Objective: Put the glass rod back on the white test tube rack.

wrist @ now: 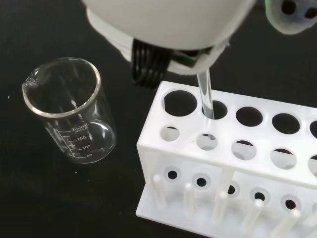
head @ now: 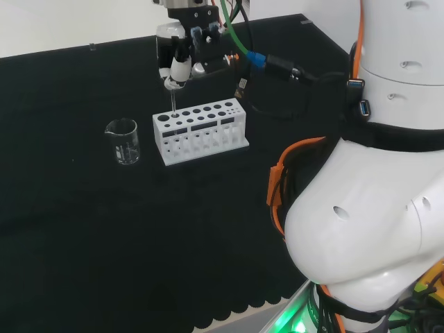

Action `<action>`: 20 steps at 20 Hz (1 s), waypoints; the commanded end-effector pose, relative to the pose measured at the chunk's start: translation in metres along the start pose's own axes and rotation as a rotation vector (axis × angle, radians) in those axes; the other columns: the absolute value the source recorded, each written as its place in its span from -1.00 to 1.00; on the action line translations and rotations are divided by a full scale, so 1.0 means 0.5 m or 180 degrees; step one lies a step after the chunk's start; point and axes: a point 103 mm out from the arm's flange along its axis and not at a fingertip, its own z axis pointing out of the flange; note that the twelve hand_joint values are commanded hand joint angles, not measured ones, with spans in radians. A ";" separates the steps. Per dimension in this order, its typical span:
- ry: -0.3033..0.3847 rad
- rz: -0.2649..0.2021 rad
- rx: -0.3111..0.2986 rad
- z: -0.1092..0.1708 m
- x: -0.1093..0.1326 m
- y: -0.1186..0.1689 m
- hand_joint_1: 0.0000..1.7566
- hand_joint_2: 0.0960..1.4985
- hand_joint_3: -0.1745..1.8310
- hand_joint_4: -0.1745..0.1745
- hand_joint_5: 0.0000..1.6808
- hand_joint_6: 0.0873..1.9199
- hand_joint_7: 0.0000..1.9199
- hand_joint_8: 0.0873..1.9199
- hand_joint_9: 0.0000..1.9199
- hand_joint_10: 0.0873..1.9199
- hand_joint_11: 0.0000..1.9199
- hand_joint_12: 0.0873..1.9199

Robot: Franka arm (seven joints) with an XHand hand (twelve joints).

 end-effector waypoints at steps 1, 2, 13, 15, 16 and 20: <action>0.0005 -0.0015 0.0016 0.005 0.002 0.005 0.51 -0.36 -0.02 -1.00 0.59 -0.44 0.46 -0.49 0.85 -0.76 0.71 -0.56; 0.0006 -0.0015 0.0021 0.007 0.003 0.007 0.51 -0.36 -0.02 -1.00 0.59 -0.44 0.46 -0.49 0.85 -0.76 0.71 -0.56; 0.0039 -0.0011 0.0032 0.019 -0.004 0.027 0.51 -0.36 -0.02 -1.00 0.59 -0.44 0.46 -0.49 0.84 -0.76 0.70 -0.55; 0.0045 -0.0001 0.0024 0.018 -0.008 0.027 0.51 -0.36 -0.02 -1.00 0.59 -0.44 0.46 -0.49 0.84 -0.76 0.70 -0.55; 0.0052 0.0007 0.0017 0.018 -0.010 0.028 0.51 -0.36 -0.02 -1.00 0.59 -0.44 0.46 -0.49 0.84 -0.76 0.70 -0.55; 0.0132 0.0022 -0.0024 0.017 -0.016 0.028 0.52 -0.44 0.07 -1.00 0.54 -0.40 0.55 -0.55 0.85 -0.75 0.71 -0.55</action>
